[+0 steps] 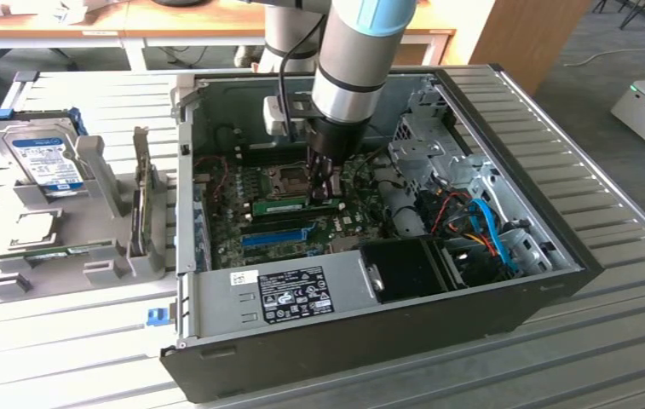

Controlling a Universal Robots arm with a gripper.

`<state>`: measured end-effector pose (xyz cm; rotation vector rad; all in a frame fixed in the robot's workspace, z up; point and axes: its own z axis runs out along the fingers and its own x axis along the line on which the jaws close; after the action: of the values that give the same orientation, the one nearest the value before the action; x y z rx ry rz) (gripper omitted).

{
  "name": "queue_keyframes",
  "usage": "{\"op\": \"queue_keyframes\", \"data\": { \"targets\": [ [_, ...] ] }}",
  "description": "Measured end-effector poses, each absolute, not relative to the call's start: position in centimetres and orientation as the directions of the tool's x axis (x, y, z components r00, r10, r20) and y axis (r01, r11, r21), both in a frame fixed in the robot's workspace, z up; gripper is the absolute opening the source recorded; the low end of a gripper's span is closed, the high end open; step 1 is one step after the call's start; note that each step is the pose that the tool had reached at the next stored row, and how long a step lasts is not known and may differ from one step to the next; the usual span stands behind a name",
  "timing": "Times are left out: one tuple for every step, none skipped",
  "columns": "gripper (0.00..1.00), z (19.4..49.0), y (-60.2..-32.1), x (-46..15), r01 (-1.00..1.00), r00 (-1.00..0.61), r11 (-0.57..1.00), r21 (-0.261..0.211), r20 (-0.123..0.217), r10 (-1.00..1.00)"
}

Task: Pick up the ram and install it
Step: 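Insert the ram into the slot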

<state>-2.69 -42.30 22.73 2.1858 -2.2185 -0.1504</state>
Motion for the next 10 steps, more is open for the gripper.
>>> {"op": "queue_keyframes", "data": {
  "targets": [
    [0.13, 22.73, -42.3, -2.7, -0.996, -0.017, 0.012, 0.085, -0.051, -0.999],
    [0.13, 22.73, -42.29, -2.69, -0.996, -0.016, 0.012, 0.085, -0.051, -0.999],
    [0.13, 22.73, -42.29, -2.7, -0.996, -0.016, 0.011, 0.085, -0.051, -0.999],
    [0.13, 22.73, -42.29, -2.69, -0.996, -0.015, 0.011, 0.085, -0.051, -0.999],
    [0.13, 22.73, -42.29, -2.69, -0.996, -0.015, 0.01, 0.085, -0.051, -0.999],
    [0.13, 22.73, -42.29, -2.69, -0.996, -0.014, 0.01, 0.085, -0.052, -0.999],
    [0.13, 22.73, -42.29, -2.69, -0.996, -0.014, 0.009, 0.085, -0.052, -0.999],
    [0.13, 22.73, -42.29, -2.69, -0.996, -0.013, 0.009, 0.085, -0.052, -0.999],
    [0.13, 22.73, -42.29, -2.69, -0.996, -0.013, 0.008, 0.085, -0.052, -0.999],
    [0.13, 22.73, -42.29, -2.69, -0.996, -0.012, 0.008, 0.085, -0.052, -0.999]
  ]
}}
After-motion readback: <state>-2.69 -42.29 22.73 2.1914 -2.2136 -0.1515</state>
